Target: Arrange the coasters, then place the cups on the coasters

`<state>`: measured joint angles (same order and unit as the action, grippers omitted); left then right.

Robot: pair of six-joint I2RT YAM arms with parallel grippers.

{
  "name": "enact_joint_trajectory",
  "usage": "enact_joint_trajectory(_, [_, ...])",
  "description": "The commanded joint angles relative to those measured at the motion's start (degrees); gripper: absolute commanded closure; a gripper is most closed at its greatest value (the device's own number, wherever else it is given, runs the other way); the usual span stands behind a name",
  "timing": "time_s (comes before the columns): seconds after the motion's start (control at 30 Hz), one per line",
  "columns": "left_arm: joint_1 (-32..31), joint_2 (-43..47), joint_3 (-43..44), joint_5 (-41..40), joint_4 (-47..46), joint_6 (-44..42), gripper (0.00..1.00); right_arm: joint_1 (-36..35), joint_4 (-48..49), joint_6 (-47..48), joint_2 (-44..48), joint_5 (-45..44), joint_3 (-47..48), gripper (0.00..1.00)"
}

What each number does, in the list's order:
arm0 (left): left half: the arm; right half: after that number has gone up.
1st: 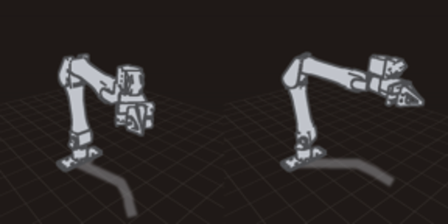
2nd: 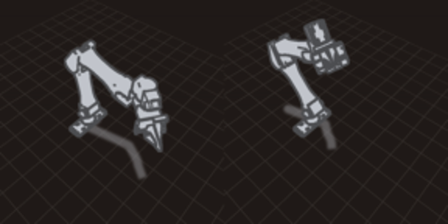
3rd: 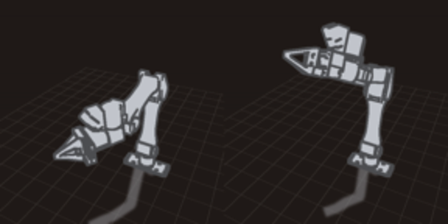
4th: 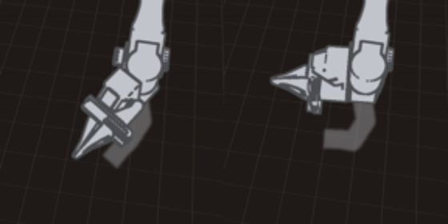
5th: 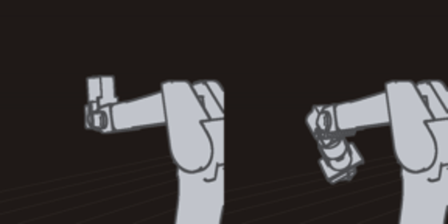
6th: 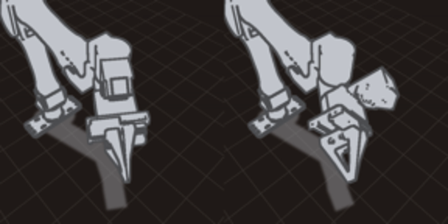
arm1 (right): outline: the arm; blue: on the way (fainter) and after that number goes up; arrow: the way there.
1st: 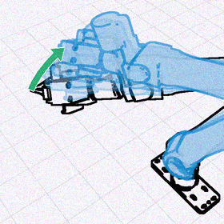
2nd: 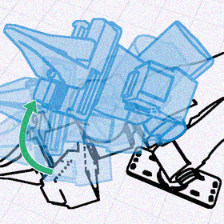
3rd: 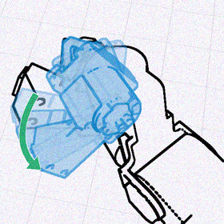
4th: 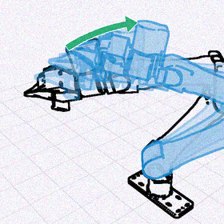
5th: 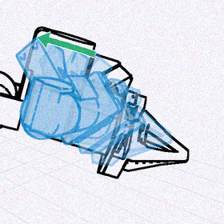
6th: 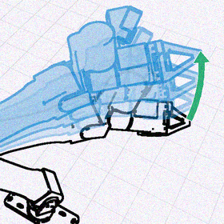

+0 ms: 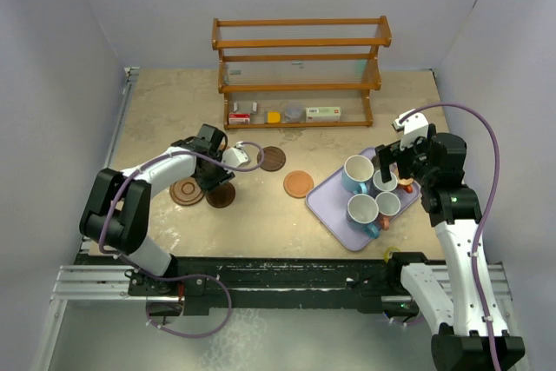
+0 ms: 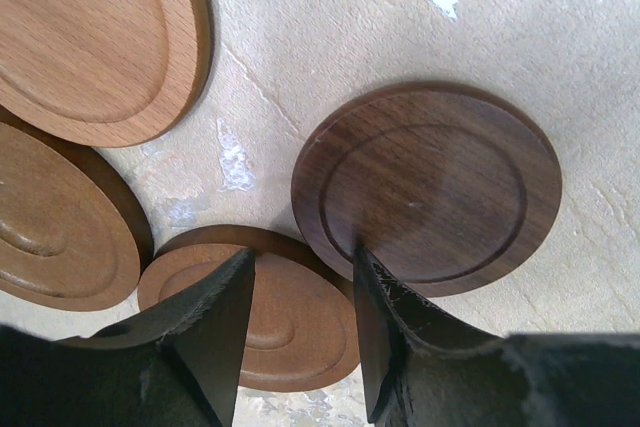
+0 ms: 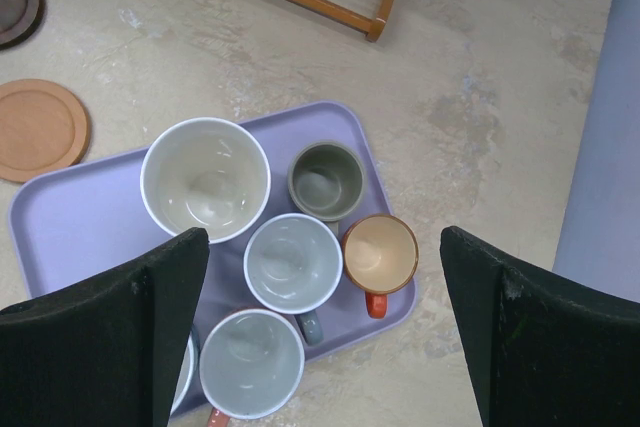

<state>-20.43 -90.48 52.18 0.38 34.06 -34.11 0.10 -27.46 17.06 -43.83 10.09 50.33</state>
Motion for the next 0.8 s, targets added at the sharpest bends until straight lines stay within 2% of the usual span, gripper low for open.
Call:
enact_joint_trajectory(0.0, [0.5,-1.3,2.5,1.9,-0.4,1.6,0.58,0.1,0.7,0.1,0.3,0.9,1.0,0.0])
enact_joint_trajectory(0.27, [0.5,-2.3,4.7,4.9,-2.0,2.4,0.57,0.1,0.7,0.1,0.1,0.9,1.0,0.0])
enact_joint_trajectory(0.77, [0.5,-4.3,4.7,1.2,-5.9,4.4,0.61,0.1,0.6,0.1,0.0,1.1,1.0,0.0])
